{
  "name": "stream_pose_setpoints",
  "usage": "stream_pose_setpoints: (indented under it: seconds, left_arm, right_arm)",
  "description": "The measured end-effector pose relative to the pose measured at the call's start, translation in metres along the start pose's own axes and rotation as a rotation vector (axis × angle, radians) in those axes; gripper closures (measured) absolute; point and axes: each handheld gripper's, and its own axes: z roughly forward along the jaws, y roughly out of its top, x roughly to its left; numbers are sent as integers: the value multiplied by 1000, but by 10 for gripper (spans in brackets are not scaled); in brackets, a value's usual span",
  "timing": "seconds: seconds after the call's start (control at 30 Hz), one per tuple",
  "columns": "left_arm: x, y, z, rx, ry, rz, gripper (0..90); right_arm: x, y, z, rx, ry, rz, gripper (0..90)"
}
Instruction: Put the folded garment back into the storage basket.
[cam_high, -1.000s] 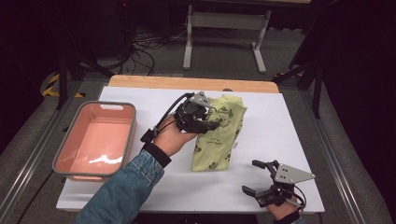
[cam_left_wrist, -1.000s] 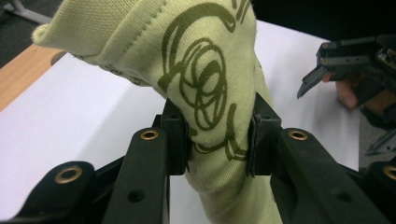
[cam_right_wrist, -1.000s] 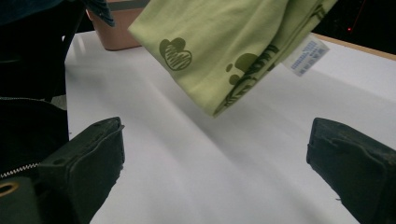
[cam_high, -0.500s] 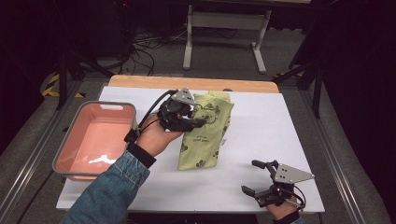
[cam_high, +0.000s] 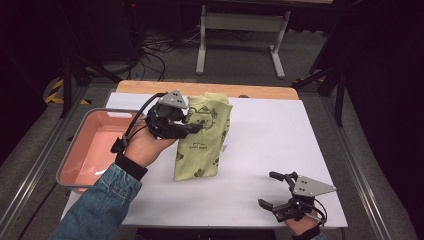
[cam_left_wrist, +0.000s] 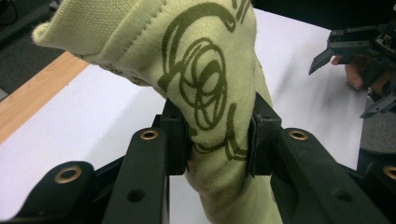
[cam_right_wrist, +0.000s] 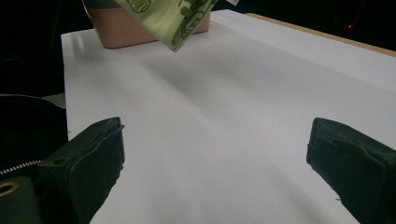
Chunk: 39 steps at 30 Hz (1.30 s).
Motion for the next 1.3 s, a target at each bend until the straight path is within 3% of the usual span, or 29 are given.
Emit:
stream_pose_setpoints:
  seconds: [0.67,1.3]
  left_arm:
    - [17,-24,-53,-19,59,-16,671]
    - [31,-48,-84,-11,125,-31,671]
  right_arm:
    - [0,-1,1,9,-1,5,47]
    - [0,-1,2,12,1,6,47]
